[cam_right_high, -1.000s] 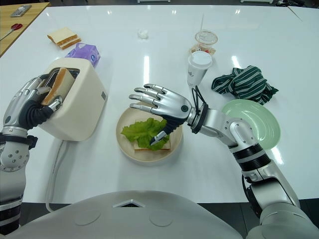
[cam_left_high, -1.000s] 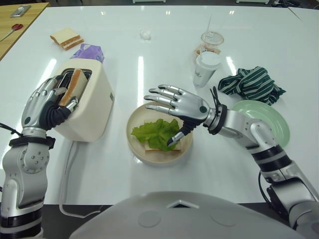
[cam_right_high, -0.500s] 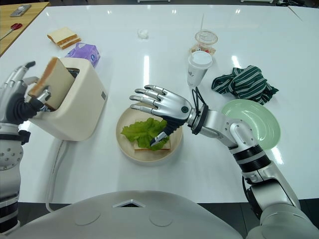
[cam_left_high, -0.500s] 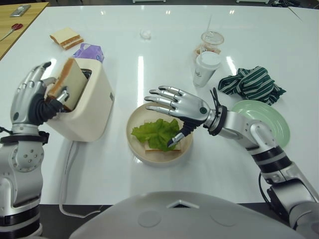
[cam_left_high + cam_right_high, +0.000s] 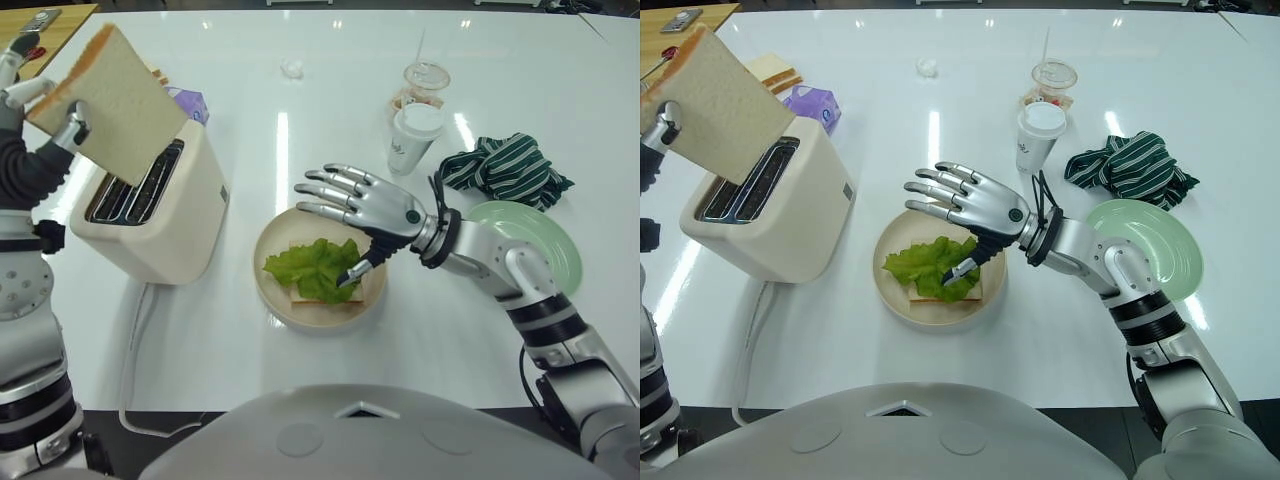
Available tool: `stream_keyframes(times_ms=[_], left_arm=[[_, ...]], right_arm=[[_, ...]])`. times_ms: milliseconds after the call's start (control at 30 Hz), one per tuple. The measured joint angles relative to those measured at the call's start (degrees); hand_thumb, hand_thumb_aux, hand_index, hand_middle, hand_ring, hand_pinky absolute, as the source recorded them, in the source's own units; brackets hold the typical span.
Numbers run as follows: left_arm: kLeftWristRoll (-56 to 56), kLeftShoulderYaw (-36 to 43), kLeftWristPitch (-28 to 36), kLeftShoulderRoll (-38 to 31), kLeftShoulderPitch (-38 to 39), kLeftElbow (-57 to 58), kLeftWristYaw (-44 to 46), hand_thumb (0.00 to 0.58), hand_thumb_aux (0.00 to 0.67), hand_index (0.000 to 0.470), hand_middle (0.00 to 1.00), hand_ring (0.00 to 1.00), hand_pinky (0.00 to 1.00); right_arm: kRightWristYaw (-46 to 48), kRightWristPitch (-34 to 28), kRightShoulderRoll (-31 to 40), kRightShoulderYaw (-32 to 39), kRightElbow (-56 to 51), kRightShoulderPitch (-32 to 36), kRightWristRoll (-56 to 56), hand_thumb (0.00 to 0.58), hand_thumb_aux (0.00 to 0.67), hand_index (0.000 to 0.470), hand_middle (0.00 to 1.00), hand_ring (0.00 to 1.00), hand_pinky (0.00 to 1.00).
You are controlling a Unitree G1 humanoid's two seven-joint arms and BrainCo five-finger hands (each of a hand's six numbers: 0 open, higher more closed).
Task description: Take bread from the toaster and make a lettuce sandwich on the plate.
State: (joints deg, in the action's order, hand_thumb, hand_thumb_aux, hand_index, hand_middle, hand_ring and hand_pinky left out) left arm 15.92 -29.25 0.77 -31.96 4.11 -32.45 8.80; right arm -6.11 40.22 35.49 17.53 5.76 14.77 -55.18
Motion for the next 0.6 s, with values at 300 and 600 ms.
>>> stream_keyframes(times_ms=[300,600], left_arm=[[-17.98,15.51,11.44,1.98,-4.52,-7.96,11.49,0.580,0.670,0.470,0.00,0.00,0.00],[-17.80,34.00,11.90,6.57,2.31,-2.25,14.64,0.580,0.670,0.470,0.00,0.00,0.00]], right_arm=[[-10.41,-10.20,7.23,-16.75,-3.85,-1.20,-1.57,0.000,0.000,0.000,0.00,0.00,0.00],[-13.45,-18.42,7.91,-20.11,-4.56,-2.95,-2.28,0.000,0.000,0.000,0.00,0.00,0.00]])
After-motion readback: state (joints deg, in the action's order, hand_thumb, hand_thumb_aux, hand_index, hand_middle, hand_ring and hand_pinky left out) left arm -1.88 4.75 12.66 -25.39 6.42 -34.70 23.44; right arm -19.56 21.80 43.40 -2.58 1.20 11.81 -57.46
